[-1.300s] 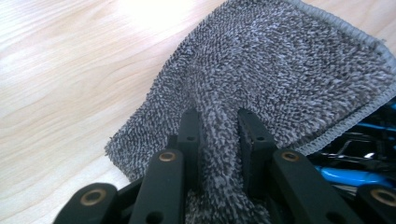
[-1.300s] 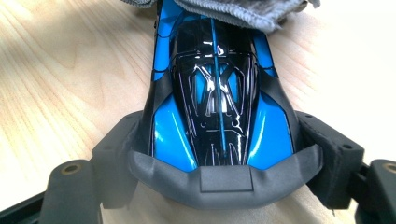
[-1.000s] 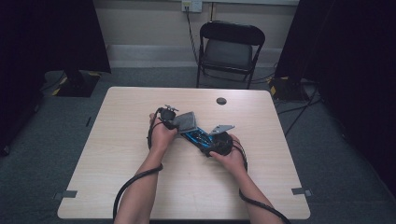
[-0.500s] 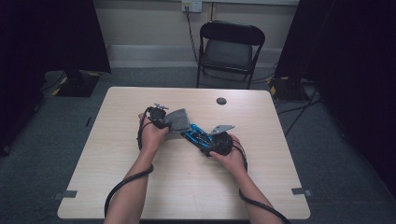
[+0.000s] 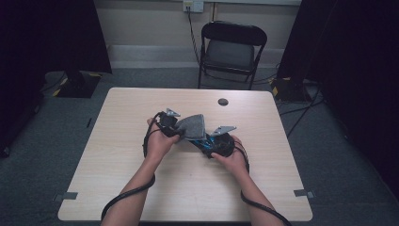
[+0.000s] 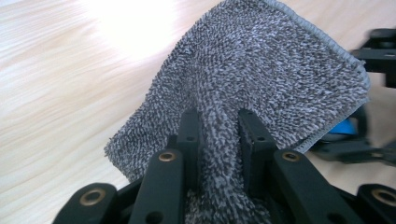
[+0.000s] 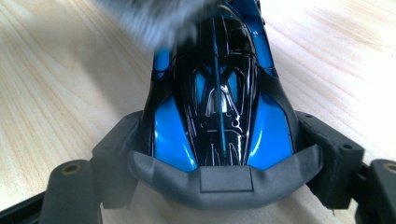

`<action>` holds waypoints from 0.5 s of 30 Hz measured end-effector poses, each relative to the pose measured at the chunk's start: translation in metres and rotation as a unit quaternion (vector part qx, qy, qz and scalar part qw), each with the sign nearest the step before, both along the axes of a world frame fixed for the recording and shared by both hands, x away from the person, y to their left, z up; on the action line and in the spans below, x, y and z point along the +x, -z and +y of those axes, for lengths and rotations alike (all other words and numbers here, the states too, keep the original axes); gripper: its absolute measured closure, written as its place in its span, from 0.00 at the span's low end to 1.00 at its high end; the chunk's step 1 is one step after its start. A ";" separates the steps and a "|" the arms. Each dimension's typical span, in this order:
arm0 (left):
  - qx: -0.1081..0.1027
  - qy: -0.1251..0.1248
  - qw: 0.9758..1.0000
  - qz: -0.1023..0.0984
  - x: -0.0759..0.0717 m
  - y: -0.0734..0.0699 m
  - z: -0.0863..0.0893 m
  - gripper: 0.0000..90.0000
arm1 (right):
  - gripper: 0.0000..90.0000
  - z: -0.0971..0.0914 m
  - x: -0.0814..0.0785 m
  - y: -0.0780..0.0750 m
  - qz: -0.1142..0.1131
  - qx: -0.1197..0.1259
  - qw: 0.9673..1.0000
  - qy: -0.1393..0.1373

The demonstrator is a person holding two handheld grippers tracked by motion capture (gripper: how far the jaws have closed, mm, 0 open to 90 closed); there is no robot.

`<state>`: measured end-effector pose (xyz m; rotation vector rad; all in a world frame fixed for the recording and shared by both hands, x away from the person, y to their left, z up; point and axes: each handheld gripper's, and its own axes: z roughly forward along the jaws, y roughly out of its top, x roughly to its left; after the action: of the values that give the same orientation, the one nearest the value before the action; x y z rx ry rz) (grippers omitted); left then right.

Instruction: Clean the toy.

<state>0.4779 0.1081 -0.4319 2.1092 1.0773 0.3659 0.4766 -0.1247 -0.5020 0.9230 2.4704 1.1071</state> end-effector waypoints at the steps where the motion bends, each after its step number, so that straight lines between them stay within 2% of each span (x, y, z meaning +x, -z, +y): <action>1: 0.006 0.007 1.000 -0.001 -0.002 0.001 -0.004 0.81 | 0.26 0.000 0.000 0.000 0.000 0.000 1.000 0.000; 2: 0.014 0.013 1.000 -0.004 -0.003 0.001 -0.006 0.81 | 0.26 0.000 0.000 0.000 0.000 0.000 1.000 0.000; 7: 0.017 0.026 0.999 -0.006 -0.006 0.003 -0.020 0.81 | 0.26 0.000 0.000 0.000 0.000 0.000 1.000 0.000; 11: 0.035 0.039 0.999 -0.007 -0.007 0.004 -0.030 0.81 | 0.26 0.000 0.000 0.000 0.000 0.000 1.000 0.000; 15: 0.036 0.047 0.998 -0.008 -0.010 0.008 -0.040 0.79 | 0.26 0.000 0.000 0.000 0.000 0.000 1.000 0.000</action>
<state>0.4682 0.0678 -0.4397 2.2073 0.9644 0.3809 0.4765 -0.1247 -0.5020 0.9228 2.4703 1.1071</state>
